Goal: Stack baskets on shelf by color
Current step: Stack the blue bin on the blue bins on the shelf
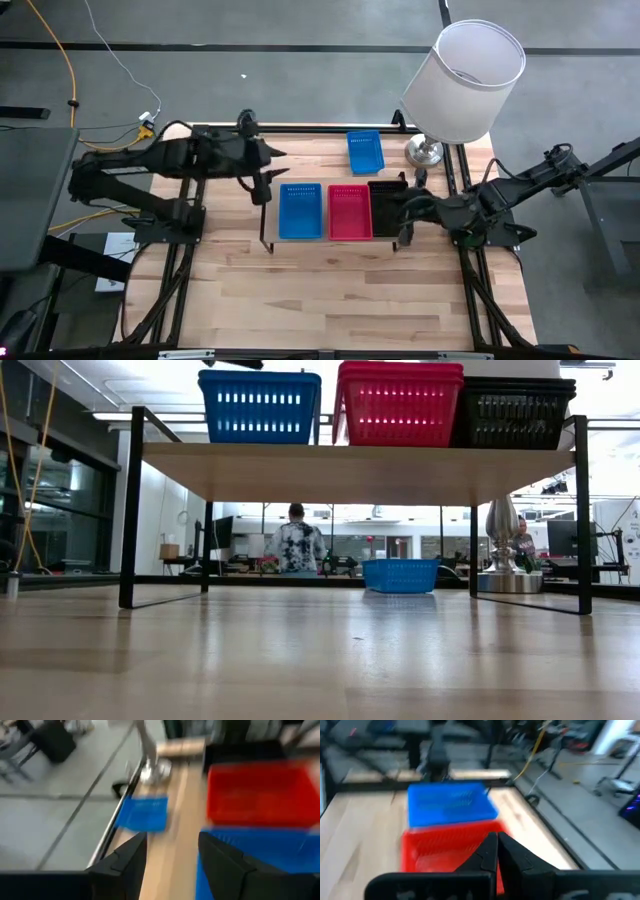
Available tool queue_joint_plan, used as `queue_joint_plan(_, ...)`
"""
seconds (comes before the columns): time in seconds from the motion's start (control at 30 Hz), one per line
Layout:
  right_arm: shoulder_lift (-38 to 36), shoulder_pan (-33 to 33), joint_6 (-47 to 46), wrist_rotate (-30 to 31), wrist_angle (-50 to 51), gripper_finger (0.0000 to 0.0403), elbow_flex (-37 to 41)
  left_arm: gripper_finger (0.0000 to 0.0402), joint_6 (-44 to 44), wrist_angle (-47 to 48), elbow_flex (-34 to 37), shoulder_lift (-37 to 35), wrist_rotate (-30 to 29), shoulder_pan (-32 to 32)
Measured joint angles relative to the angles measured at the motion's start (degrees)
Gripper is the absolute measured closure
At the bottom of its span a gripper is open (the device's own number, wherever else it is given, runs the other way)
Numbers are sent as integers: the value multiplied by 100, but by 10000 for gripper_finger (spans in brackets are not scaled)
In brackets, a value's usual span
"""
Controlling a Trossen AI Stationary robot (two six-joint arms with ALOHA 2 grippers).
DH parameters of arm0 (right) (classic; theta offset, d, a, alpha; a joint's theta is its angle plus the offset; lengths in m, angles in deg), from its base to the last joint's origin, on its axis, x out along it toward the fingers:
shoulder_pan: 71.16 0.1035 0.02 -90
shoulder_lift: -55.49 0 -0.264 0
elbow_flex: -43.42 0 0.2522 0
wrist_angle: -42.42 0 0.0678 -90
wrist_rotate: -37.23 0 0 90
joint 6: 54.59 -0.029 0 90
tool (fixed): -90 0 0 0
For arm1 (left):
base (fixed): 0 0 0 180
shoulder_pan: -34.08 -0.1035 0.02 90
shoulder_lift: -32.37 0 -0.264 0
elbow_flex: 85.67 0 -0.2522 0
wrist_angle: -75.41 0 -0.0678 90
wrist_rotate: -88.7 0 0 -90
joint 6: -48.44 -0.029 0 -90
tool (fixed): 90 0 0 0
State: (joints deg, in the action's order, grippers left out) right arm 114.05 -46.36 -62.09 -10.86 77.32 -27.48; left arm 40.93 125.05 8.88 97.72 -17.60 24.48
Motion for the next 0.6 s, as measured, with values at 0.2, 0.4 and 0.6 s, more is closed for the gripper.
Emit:
queue_joint_plan(0.2, 5, -496, -282, 203, -663, 399, 0, 234, 497, -2602, 1734, -740, 681, -278)
queue_joint_plan(0.4, 243, -1588, -448, -351, -1131, 331, -210, 234, 1201, -4556, 3408, -1492, 858, -52)
queue_joint_plan(0.6, 907, -2730, -1327, -521, -171, 232, -1117, 234, 1797, -6567, 4788, -2090, 857, 484)
